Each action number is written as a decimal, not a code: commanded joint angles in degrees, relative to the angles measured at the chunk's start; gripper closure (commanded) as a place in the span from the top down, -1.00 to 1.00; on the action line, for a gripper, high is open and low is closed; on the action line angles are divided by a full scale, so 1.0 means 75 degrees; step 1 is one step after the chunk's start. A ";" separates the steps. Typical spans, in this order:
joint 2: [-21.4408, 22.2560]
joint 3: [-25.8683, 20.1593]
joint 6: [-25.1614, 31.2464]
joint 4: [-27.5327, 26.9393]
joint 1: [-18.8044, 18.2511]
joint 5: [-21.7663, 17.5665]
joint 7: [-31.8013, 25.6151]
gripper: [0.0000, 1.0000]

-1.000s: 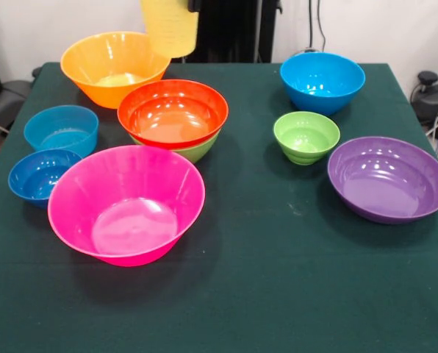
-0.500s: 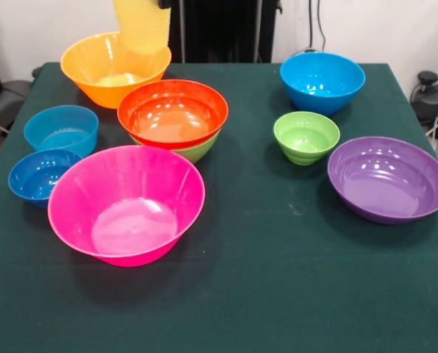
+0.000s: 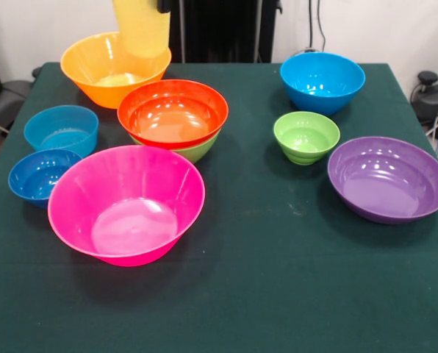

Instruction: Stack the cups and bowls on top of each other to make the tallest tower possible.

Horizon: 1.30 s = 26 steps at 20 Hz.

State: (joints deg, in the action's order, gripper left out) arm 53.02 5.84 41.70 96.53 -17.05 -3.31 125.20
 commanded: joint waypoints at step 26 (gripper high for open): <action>-0.1478 -0.1037 -0.1095 0.0721 -0.0229 -0.0374 -0.0485 -1.00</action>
State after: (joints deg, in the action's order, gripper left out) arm 42.92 4.50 28.37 97.89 -17.59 -4.36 125.20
